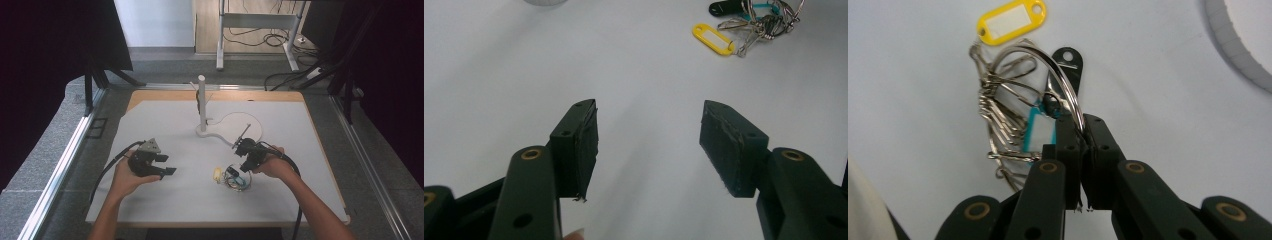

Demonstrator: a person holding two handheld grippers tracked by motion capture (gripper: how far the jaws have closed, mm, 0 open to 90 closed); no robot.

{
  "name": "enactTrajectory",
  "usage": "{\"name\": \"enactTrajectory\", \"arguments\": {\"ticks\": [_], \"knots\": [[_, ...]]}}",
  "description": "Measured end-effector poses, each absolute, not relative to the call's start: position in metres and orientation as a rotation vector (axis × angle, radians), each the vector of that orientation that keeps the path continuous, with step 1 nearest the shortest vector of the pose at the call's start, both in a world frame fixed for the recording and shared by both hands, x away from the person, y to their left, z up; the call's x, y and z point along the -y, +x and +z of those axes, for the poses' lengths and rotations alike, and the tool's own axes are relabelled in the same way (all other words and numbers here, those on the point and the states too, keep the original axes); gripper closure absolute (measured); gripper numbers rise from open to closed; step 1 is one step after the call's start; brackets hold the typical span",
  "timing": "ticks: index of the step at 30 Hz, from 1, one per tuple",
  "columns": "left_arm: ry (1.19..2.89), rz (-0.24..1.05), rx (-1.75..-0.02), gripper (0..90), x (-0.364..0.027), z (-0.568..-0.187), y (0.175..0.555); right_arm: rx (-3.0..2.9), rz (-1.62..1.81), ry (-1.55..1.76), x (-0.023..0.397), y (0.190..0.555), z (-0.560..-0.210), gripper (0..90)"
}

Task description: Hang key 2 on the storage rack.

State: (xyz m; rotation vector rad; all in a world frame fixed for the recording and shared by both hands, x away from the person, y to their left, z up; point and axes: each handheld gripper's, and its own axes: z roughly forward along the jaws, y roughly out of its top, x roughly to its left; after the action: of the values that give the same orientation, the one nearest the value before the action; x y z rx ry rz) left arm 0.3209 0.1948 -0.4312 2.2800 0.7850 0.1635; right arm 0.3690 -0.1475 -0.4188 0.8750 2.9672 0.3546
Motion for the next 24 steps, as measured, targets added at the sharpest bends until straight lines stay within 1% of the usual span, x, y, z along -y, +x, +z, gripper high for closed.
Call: {"name": "enactTrajectory", "arguments": {"ticks": [11,15,24], "knots": [[2.285,0.162,-0.78,41.4,-0.195,-0.431,0.32,-2.918,0.399,0.873,0.155,0.369,-0.393,87.0],[2.288,0.16,-0.78,41.4,-0.194,-0.432,0.321,-2.934,0.364,0.85,0.159,0.372,-0.385,87.0],[2.287,0.158,-0.784,41.5,-0.193,-0.433,0.321,-2.879,0.365,0.875,0.168,0.379,-0.355,87.1]]}}
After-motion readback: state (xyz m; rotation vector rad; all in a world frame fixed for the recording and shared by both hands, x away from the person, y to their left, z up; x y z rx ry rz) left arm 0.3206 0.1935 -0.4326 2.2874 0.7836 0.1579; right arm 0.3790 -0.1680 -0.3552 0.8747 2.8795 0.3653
